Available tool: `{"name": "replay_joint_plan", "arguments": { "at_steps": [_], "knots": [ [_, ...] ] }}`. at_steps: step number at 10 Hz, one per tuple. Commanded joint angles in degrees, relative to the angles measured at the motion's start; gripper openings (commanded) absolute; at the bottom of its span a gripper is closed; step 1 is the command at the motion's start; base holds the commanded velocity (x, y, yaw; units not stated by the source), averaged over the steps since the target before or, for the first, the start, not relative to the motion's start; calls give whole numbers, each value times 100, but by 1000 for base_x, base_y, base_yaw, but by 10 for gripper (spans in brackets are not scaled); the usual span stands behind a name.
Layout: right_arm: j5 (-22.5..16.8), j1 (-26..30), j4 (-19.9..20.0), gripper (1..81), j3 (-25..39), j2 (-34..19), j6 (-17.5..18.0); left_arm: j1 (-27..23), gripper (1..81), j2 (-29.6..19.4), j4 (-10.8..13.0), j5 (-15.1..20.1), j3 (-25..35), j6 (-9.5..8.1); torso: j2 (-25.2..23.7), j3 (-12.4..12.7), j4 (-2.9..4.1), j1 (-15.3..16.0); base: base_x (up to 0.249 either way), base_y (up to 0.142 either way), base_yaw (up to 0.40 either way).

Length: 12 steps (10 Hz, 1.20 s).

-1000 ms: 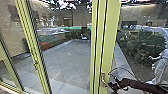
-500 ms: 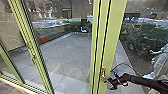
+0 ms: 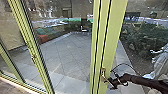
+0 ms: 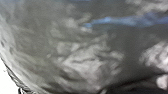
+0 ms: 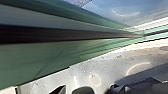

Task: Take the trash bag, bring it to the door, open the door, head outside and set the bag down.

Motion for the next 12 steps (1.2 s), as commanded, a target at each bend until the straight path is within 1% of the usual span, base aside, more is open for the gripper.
{"name": "replay_joint_plan", "arguments": {
  "at_steps": [1, 3, 5, 6, 7, 9, 12],
  "knots": [
    [-300, 359, -680, 811, -194, -181, 278, -71, 10, -41, 6, 501, 7, 41, 0, 0, 0, 0, 0, 0, 0],
    [-150, 465, -680, 811, -229, -199, 261, -36, 10, -49, -12, 510, 7, 24, 0, -6, 0, 2, 0, 0, 0],
    [-1, 649, -671, 811, -194, -348, 261, -1, 10, -58, -21, 510, 7, 15, 0, -9, 0, 2, 0, 0, 0],
    [17, 755, -671, 811, -168, -392, 270, 8, 10, -58, -21, 554, 7, 15, 0, -9, 0, 2, 0, 0, 0],
    [52, 808, -671, 811, -89, -428, 270, 8, 10, -75, -20, 676, 7, 24, 0, -11, 0, 2, 0, 0, 0],
    [167, 834, -671, 811, 25, -471, 278, 17, 10, -84, -12, 704, 7, 24, 2, -18, 0, 4, 0, 0, 0],
    [255, 852, -671, 811, 113, -533, 278, 17, 10, -84, -21, 704, 7, 33, 2, -19, 0, 0, 83, 0, 0]
  ]
}}
